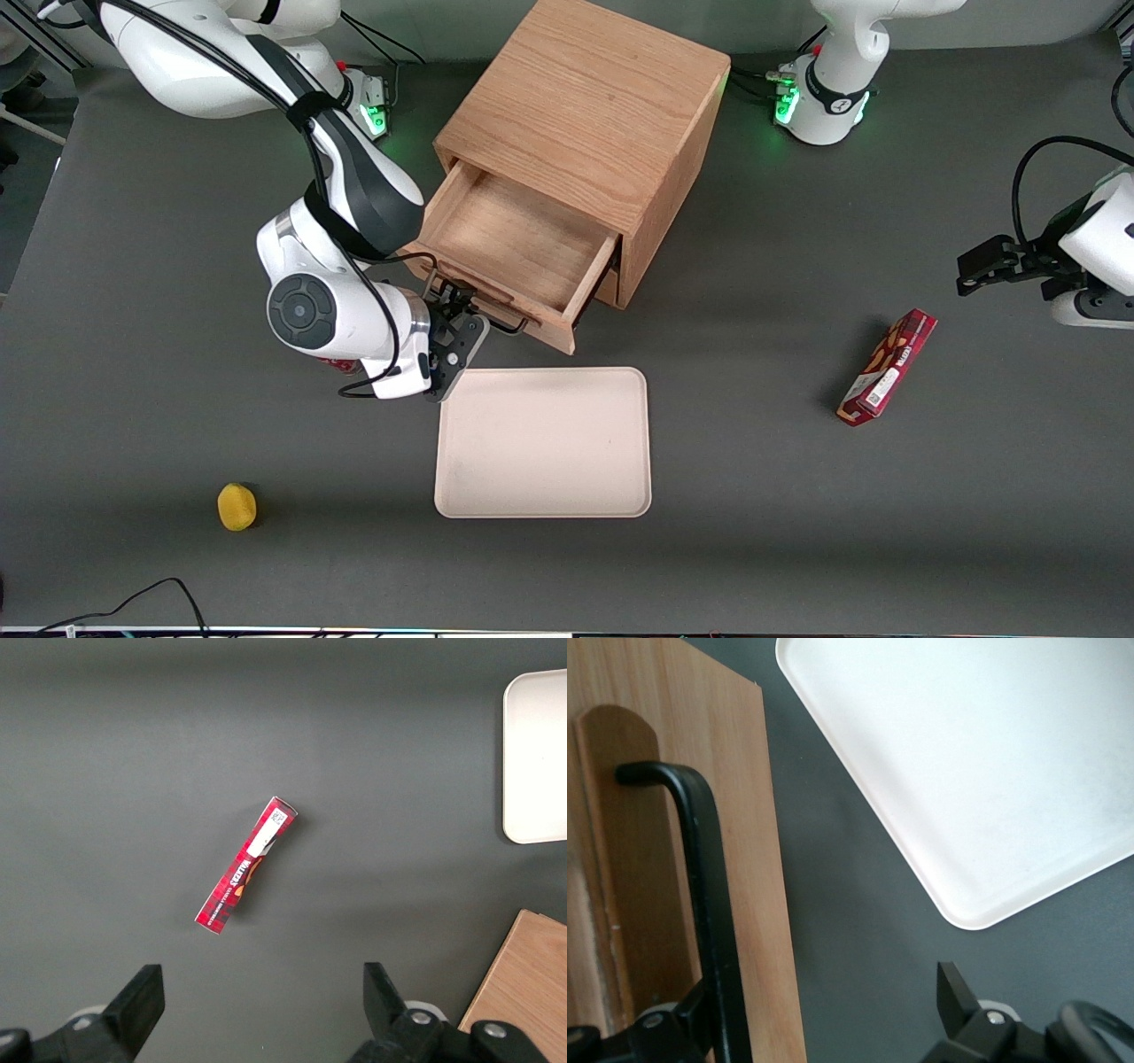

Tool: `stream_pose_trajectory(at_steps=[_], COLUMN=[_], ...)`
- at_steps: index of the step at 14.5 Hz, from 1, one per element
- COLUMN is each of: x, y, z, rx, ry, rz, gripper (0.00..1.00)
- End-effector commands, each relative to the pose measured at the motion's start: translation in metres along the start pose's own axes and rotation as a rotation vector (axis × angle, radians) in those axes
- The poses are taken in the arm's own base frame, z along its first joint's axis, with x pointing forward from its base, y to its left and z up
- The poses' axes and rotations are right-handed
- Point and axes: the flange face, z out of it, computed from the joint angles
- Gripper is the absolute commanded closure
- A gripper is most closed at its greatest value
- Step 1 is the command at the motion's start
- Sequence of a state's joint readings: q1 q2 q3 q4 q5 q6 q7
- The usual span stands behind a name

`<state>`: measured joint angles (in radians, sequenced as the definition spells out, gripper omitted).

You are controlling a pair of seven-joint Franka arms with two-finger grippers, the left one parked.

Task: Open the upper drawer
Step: 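Pull the upper drawer outward from the cabinet with the right gripper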

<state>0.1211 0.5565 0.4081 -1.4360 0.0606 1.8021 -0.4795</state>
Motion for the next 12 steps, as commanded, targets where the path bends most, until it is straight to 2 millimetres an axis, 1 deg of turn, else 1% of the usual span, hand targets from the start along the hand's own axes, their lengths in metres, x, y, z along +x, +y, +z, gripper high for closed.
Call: stream_pose_trajectory(at_steps=[1, 2, 4, 5, 6, 7, 12], x=[-0.003, -0.003, 0.000, -0.001, -0.001, 0.001, 0.002], y=[0.018, 0.020, 0.026, 0.027, 0.029, 0.032, 0.038], z=[-0.003, -0.001, -0.005, -0.001, -0.001, -0.006, -0.009], rx=[-0.018, -0.015, -0.019, -0.003, 0.006, 0.006, 0.015], ry=[-0.013, -0.014, -0.003, -0.024, -0.034, -0.028, -0.042], rz=[-0.021, -0.023, -0.033, -0.031, -0.030, -0.029, -0.027], gripper=[0.00, 0.00, 0.00, 0.00, 0.00, 0.00, 0.00])
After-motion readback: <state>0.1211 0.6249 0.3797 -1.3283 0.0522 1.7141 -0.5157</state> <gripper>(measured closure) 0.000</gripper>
